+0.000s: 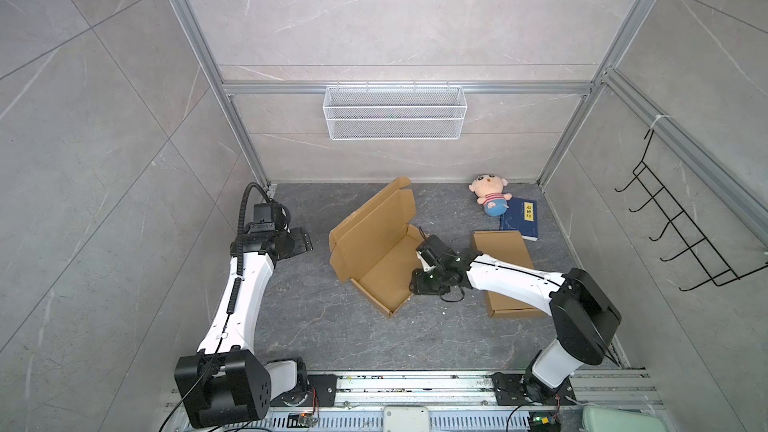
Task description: Fold the paper box
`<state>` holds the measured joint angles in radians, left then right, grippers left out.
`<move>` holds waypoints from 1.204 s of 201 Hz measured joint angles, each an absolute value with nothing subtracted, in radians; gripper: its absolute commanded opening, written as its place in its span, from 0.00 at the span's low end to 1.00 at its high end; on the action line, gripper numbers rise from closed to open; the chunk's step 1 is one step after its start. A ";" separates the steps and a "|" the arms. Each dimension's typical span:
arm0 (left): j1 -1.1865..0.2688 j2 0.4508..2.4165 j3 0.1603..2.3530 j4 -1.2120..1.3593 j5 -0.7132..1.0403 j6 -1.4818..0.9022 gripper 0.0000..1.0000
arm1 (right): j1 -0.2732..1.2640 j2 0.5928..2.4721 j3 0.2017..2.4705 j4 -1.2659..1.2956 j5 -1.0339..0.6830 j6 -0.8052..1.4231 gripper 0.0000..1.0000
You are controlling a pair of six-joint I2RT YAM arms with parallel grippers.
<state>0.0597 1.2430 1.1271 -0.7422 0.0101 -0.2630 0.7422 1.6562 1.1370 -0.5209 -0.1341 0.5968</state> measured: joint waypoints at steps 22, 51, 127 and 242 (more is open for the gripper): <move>0.061 1.201 1.090 -0.767 0.010 -0.292 0.82 | 0.644 1.654 1.250 -0.567 -0.116 0.446 0.51; 0.061 1.106 1.017 -0.801 0.019 -0.329 0.84 | 0.473 1.714 1.388 -0.599 -0.128 0.288 0.53; 0.060 1.020 0.860 -0.796 0.141 -0.385 1.00 | 0.437 2.088 1.683 -0.664 -0.198 0.102 0.51; 0.064 1.027 0.849 -0.685 0.316 -0.385 0.87 | 0.447 2.181 1.711 -0.613 -0.161 0.181 0.19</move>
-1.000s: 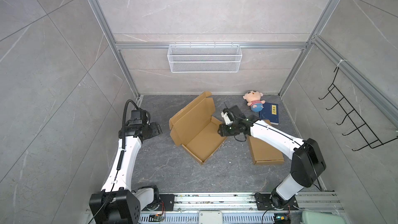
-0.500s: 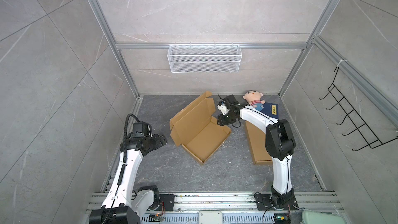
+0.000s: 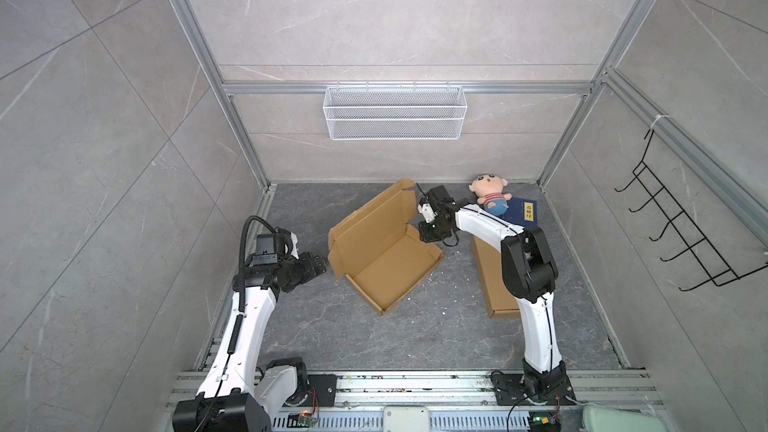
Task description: Fold the paper box
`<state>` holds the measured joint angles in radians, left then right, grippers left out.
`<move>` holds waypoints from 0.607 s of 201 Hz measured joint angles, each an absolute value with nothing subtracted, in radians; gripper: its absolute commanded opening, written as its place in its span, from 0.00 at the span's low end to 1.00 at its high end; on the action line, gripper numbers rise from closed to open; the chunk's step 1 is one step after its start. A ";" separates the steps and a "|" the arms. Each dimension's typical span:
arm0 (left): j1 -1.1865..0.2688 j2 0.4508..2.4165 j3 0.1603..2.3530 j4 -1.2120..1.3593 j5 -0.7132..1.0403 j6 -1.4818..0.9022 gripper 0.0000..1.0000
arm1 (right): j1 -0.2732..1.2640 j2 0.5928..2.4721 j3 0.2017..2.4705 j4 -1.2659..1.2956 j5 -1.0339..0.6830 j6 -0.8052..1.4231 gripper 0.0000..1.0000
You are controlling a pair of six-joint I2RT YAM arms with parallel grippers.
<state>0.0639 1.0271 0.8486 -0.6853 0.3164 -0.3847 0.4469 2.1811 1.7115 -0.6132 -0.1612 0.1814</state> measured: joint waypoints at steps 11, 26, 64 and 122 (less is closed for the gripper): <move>0.066 1.018 0.849 -0.682 0.316 -0.379 0.88 | 0.447 2.156 1.668 -0.593 -0.151 0.210 0.17; 0.067 0.997 0.851 -0.677 0.316 -0.368 0.87 | 0.448 2.121 1.604 -0.577 -0.131 0.243 0.17; 0.067 0.965 0.870 -0.633 0.324 -0.328 0.82 | 0.448 2.028 1.442 -0.563 -0.091 0.323 0.17; 0.067 0.982 0.867 -0.469 0.426 -0.307 0.78 | 0.447 1.931 1.330 -0.559 -0.063 0.382 0.18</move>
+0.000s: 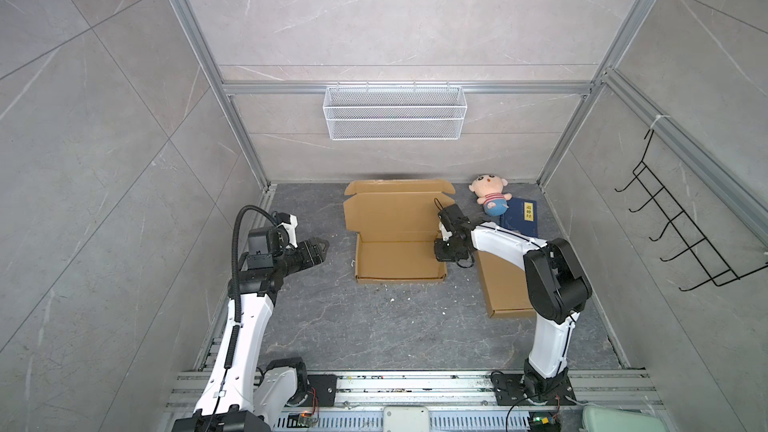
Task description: Fold the paper box
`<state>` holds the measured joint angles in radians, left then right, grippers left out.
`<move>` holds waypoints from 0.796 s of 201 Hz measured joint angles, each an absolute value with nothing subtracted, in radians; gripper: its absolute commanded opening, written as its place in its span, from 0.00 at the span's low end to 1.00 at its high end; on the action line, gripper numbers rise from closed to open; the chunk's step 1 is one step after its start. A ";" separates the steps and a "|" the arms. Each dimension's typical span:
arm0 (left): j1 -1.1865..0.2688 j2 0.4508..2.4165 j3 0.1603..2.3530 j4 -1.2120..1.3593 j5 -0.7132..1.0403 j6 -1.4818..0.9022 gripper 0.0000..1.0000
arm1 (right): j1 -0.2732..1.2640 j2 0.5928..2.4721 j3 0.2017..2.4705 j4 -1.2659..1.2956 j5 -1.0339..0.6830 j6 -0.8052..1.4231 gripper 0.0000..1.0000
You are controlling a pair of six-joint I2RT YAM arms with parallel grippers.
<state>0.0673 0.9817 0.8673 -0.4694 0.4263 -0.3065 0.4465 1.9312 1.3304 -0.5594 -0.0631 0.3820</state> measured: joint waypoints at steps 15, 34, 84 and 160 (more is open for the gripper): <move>0.067 0.996 0.861 -0.422 0.446 -0.305 0.78 | 0.443 1.931 1.330 -0.556 -0.063 0.377 0.26; 0.067 1.025 0.855 -0.371 0.478 -0.290 0.78 | 0.437 1.928 1.330 -0.554 -0.071 0.361 0.41; 0.067 1.118 0.863 -0.312 0.534 -0.212 0.77 | 0.393 1.818 1.330 -0.553 -0.146 0.306 0.63; 0.065 1.276 0.937 -0.121 0.583 -0.095 0.78 | 0.331 1.398 1.139 -0.223 0.038 0.184 0.95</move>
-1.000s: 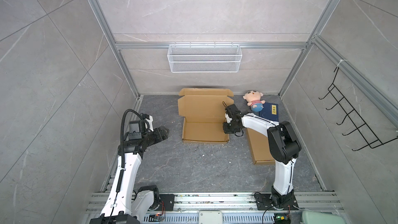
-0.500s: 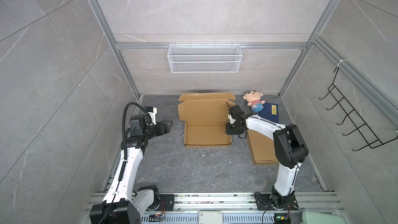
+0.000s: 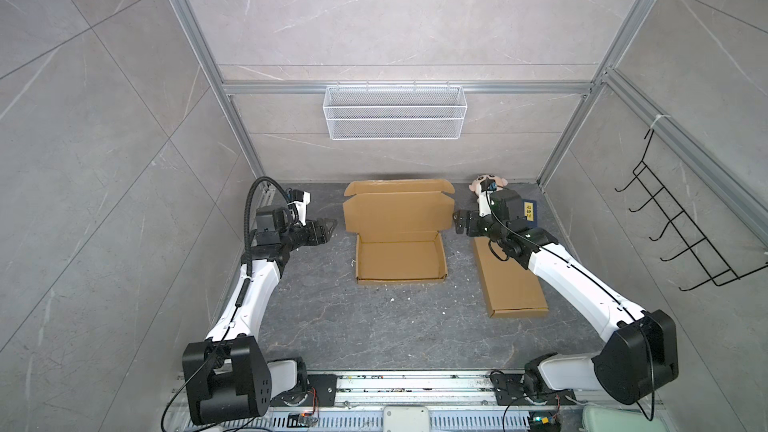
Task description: Fold the paper box
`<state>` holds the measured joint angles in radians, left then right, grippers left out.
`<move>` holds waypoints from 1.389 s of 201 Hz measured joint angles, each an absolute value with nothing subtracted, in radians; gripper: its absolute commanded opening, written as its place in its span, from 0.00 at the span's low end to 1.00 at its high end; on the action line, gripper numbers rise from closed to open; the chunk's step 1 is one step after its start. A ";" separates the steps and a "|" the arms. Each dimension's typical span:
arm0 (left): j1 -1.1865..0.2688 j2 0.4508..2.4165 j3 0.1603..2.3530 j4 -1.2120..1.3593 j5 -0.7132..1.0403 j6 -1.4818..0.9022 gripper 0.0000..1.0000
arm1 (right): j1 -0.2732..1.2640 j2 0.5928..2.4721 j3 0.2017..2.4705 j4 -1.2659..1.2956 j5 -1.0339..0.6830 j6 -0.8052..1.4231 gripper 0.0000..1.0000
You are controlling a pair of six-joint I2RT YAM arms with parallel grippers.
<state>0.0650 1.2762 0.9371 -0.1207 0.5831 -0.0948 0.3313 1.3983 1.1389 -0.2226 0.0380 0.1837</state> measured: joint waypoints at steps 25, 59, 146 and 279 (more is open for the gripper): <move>0.065 1.343 1.002 -0.137 0.610 0.005 0.78 | 0.265 1.527 1.262 -0.231 -0.078 0.135 0.76; 0.067 1.434 1.111 -0.201 0.669 0.139 0.78 | 0.142 1.611 1.318 -0.234 -0.316 0.130 0.74; 0.068 1.676 1.248 -0.262 0.814 0.296 0.74 | 0.120 1.747 1.390 -0.243 -0.586 -0.008 0.74; 0.062 1.818 1.276 -0.131 0.896 0.276 0.60 | 0.145 1.888 1.480 -0.262 -0.665 -0.065 0.58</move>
<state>0.0620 1.8183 1.2758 -0.1307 0.8955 0.2760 0.1448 1.8885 1.4796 -0.2623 -0.6651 -0.0654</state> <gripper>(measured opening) 0.612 0.605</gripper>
